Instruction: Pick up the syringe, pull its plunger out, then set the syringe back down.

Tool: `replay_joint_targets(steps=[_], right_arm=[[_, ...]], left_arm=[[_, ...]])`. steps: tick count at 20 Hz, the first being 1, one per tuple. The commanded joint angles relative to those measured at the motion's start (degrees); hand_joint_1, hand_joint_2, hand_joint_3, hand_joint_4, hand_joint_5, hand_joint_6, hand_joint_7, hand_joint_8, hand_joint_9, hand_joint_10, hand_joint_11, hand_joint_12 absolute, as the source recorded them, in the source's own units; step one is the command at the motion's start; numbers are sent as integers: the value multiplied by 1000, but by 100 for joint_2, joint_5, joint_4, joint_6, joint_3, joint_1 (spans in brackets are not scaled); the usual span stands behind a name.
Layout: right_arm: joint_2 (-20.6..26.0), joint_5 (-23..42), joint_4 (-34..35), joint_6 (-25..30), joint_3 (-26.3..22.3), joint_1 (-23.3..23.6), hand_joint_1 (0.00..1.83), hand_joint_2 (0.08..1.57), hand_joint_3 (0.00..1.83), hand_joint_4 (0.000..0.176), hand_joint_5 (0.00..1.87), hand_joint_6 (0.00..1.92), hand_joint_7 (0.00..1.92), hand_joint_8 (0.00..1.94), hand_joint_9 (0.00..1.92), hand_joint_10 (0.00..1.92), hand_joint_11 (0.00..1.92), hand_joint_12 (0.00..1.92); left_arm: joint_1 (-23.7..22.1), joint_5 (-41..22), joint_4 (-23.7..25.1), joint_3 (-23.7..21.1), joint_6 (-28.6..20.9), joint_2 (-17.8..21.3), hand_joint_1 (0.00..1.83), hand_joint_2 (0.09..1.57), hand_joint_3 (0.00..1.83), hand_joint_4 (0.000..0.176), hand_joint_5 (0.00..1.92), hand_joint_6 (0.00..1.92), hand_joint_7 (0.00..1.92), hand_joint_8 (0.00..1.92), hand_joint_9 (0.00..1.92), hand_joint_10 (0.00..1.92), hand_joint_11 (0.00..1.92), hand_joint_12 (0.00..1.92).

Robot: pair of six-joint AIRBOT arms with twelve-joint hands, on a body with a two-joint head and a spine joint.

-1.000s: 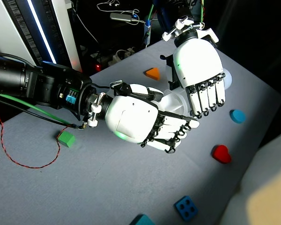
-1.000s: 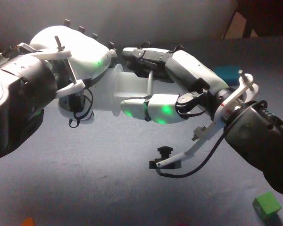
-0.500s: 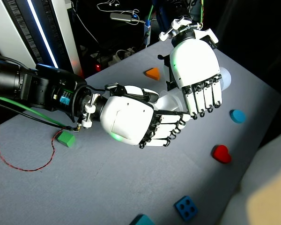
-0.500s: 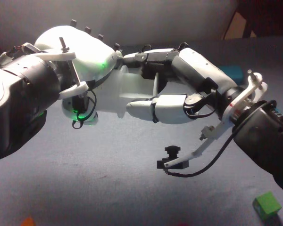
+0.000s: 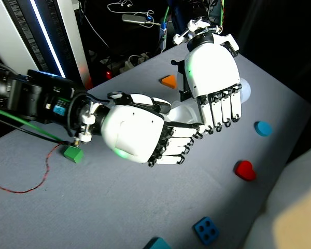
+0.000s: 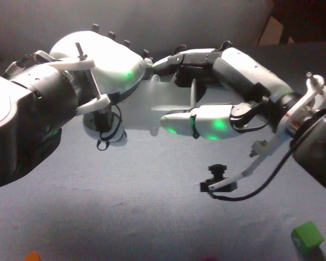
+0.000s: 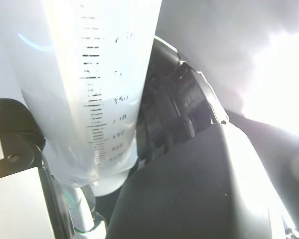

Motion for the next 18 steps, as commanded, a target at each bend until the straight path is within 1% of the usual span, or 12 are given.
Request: replay_joint_targets(steps=[1, 2, 3, 4, 6, 7, 8, 11, 13, 18], right_arm=[[136, 561, -350, 14, 10, 69, 1484, 1128, 0, 0, 862, 1058, 878, 982, 892, 1180, 850, 1618], [178, 556, -410, 15, 10, 49, 1484, 1128, 0, 0, 859, 1042, 880, 992, 894, 1181, 853, 1619], [233, 556, -458, 13, 10, 22, 1484, 1128, 0, 0, 859, 1042, 880, 992, 894, 1181, 853, 1619], [286, 557, -502, 13, 9, 3, 1483, 1128, 0, 0, 864, 1031, 880, 997, 886, 1189, 856, 1617], [380, 558, -515, 12, 1, -8, 1483, 1128, 0, 0, 868, 1028, 878, 1000, 879, 1195, 863, 1607], [449, 557, -517, 13, -10, -2, 1483, 1128, 0, 0, 869, 1027, 878, 1001, 879, 1194, 863, 1606], [503, 549, -527, 13, -19, 2, 1484, 1124, 0, 0, 870, 1016, 890, 992, 897, 1169, 862, 1608], [648, 529, -578, 9, -43, -3, 1486, 1119, 0, 0, 871, 1002, 906, 975, 921, 1137, 861, 1611], [758, 531, -588, 6, -81, -30, 1485, 1119, 0, 0, 875, 1003, 915, 968, 907, 1145, 862, 1606], [1036, 532, -591, 19, -212, -133, 1485, 1119, 0, 0, 867, 1037, 906, 962, 915, 1132, 861, 1600]], left_arm=[[-64, 471, 517, 65, 295, 72, 1301, 1271, 0, 0, 609, 1470, 679, 1365, 705, 1633, 565, 1547], [-64, 471, 517, 63, 295, 72, 1432, 1250, 3, 0, 580, 1483, 671, 1355, 702, 1544, 601, 1728], [-75, 471, 517, 56, 295, 72, 1432, 1250, 3, 0, 580, 1483, 671, 1355, 702, 1544, 601, 1728], [-84, 471, 515, 49, 292, 72, 1326, 1272, 2, 0, 577, 1503, 678, 1372, 695, 1620, 545, 1607], [-93, 472, 511, 42, 285, 70, 1300, 1280, 0, 0, 568, 1514, 681, 1376, 693, 1639, 538, 1552], [-93, 486, 494, 41, 285, 70, 1432, 1253, 1, 0, 591, 1495, 675, 1365, 694, 1544, 577, 1729], [-92, 492, 494, 39, 285, 70, 1460, 1244, 0, 0, 604, 1463, 675, 1362, 716, 1516, 583, 1760], [-91, 494, 494, 46, 285, 71, 1468, 1241, 0, 0, 599, 1455, 685, 1356, 728, 1511, 580, 1768], [-93, 496, 494, 52, 284, 71, 1467, 1247, 1, 0, 567, 1475, 662, 1392, 717, 1515, 601, 1770], [-124, 519, 471, 48, 284, 73, 1466, 1240, 0, 0, 601, 1474, 677, 1342, 697, 1516, 631, 1745]])
